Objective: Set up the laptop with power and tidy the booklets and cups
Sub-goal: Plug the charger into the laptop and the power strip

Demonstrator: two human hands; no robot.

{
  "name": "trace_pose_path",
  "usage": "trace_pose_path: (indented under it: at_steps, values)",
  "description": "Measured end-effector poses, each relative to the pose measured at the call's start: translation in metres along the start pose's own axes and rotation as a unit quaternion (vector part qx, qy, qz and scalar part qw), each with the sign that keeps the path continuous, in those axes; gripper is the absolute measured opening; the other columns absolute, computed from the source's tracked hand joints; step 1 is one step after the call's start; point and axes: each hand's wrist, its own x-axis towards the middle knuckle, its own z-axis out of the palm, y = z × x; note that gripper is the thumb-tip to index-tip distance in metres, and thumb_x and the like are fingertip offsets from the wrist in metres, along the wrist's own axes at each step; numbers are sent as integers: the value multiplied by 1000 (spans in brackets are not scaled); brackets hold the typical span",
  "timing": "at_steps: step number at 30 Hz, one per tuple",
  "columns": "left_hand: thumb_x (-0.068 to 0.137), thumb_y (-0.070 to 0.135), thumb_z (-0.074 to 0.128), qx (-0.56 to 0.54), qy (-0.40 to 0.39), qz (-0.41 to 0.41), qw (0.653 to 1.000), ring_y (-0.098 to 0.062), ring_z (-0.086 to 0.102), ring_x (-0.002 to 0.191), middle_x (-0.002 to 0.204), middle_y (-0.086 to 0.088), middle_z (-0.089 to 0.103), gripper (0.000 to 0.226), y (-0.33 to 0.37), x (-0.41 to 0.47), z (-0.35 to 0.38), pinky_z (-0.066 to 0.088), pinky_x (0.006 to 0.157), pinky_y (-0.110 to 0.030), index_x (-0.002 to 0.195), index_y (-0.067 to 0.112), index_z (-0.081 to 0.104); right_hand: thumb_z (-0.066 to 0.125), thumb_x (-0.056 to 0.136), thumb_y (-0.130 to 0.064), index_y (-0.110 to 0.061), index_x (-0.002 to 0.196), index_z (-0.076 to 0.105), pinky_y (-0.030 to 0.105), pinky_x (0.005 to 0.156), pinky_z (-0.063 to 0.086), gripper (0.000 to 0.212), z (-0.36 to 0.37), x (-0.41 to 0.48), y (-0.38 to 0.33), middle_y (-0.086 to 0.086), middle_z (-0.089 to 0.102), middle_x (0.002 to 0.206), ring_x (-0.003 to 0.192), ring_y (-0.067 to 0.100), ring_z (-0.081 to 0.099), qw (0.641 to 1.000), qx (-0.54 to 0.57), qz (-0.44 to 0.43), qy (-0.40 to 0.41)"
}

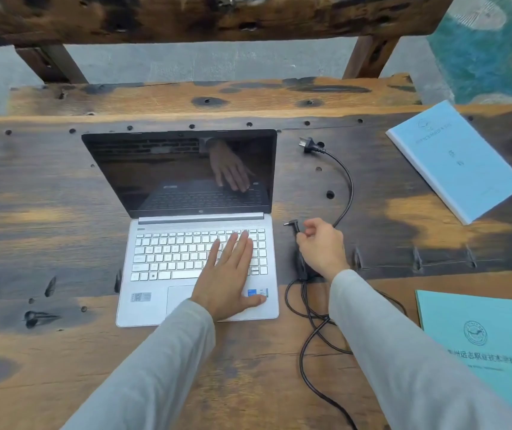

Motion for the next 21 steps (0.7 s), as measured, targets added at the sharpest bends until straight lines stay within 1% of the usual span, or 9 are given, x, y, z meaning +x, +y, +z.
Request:
trace_pose_path:
  at_steps: [4, 7, 11, 14, 17, 19, 21]
  values:
    - [73, 89, 44, 12, -26, 17, 999, -23, -12, 154, 168, -6, -11, 128, 4, 28, -10, -4, 123, -53, 159, 8, -5, 59, 97, -21, -11, 132, 62, 28, 99, 42, 36, 6, 5, 1, 7, 69, 120, 118, 25, 58, 1000, -10, -4, -2]
    - [71, 93, 39, 13, -34, 14, 999, -20, -11, 154, 169, -4, -8, 130, 8, 43, -12, -6, 122, -54, 159, 9, -4, 59, 98, -24, -12, 129, 63, 29, 98, 43, 34, 9, 10, 3, 8, 69, 117, 116, 26, 58, 1000, -11, 4, 2]
    - [78, 90, 32, -3, -39, 12, 999, -18, -7, 155, 169, -3, -5, 120, 10, 55, -13, -6, 122, -53, 160, 10, -1, 59, 99, -27, -12, 128, 64, 27, 95, 43, 34, 13, 16, 8, 7, 71, 114, 112, 23, 60, 1000, 5, 15, 8]
    - [84, 85, 27, 4, -36, 9, 999, -18, 0, 155, 169, -2, 0, 109, 11, 62, -14, -6, 122, -53, 160, 11, 4, 61, 97, -30, -14, 124, 66, 22, 86, 36, 31, 16, 22, 10, 3, 73, 108, 106, 21, 60, 1000, 10, 25, 9]
    - [87, 82, 22, 5, -36, 2, 999, -17, 4, 155, 169, -1, 2, 102, 11, 65, -14, -5, 122, -54, 160, 12, 7, 63, 96, -32, -15, 119, 68, 20, 84, 35, 29, 20, 26, 10, 1, 74, 103, 100, 18, 58, 999, 25, 33, 17]
    - [89, 80, 21, 9, -35, 0, 999, -16, 5, 155, 169, 0, 3, 98, 9, 65, -13, -5, 122, -56, 160, 14, 8, 66, 94, -34, -15, 115, 70, 19, 83, 35, 29, 23, 29, 10, -1, 74, 97, 96, 16, 58, 998, 40, 31, 24]
    - [90, 78, 19, 14, -33, 0, 999, -15, 6, 155, 169, 1, 5, 95, 8, 66, -13, -4, 121, -57, 160, 15, 9, 68, 93, -38, -17, 112, 71, 18, 81, 35, 28, 25, 30, 8, -7, 70, 87, 87, 10, 53, 997, 60, 28, 29]
